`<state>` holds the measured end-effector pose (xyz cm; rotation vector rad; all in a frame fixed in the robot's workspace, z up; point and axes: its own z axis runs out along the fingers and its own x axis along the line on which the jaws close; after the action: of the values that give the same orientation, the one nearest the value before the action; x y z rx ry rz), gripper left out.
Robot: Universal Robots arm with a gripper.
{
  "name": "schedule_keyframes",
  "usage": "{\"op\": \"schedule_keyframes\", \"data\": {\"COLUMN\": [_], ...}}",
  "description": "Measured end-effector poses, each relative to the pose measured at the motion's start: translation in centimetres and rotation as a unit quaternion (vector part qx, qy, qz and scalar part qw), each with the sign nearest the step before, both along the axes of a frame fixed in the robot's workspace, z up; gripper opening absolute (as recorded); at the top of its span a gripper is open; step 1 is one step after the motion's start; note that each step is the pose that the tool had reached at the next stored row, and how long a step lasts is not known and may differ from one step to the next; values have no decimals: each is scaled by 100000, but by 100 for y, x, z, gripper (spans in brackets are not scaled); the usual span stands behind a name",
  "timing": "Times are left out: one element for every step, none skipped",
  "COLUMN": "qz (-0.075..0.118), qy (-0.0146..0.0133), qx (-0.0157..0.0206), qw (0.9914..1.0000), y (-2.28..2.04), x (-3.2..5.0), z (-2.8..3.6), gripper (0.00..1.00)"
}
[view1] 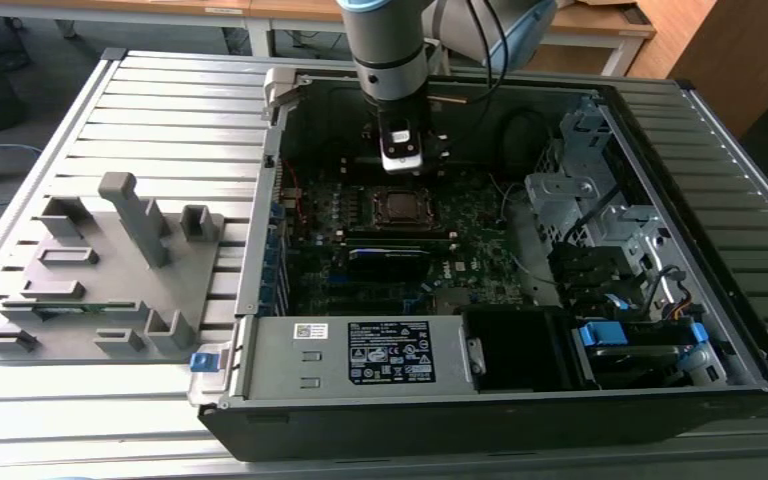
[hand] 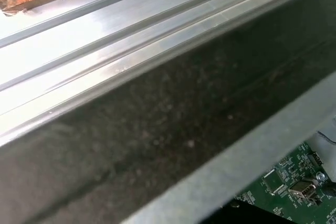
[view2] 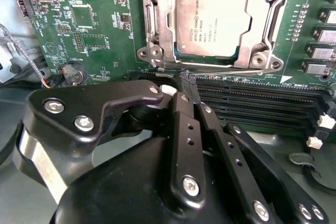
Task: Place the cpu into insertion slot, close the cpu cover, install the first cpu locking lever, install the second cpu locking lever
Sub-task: 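Install the first cpu locking lever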
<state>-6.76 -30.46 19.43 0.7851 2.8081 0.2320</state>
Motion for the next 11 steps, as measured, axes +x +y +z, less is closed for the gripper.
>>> {"op": "schedule_keyframes", "data": {"qz": [-2,-5,-9,-6,-6,-6,-6,-6,-12,-11,-10], "qy": [-1,1,-1,-2,-5,-3,-6,-6,-13,-13,-5], "qx": [0,-11,-31,-58,-75,-87,-87,-86,-77,-72,-78], "qw": [100000,100000,100000,100000,100000,100000,100000,100000,100000,100000,100000], "y": [0,0,1,0,0,0,0,0,-2,-6,-13], "x": [0,0,0,0,0,0,0,0,0,0,0], "z": [-2,-3,-4,-5,-5,-5,-6,-6,-6,-6,-6], "gripper": [11,11,11,11,11,11,11,11,11,11,11]}}
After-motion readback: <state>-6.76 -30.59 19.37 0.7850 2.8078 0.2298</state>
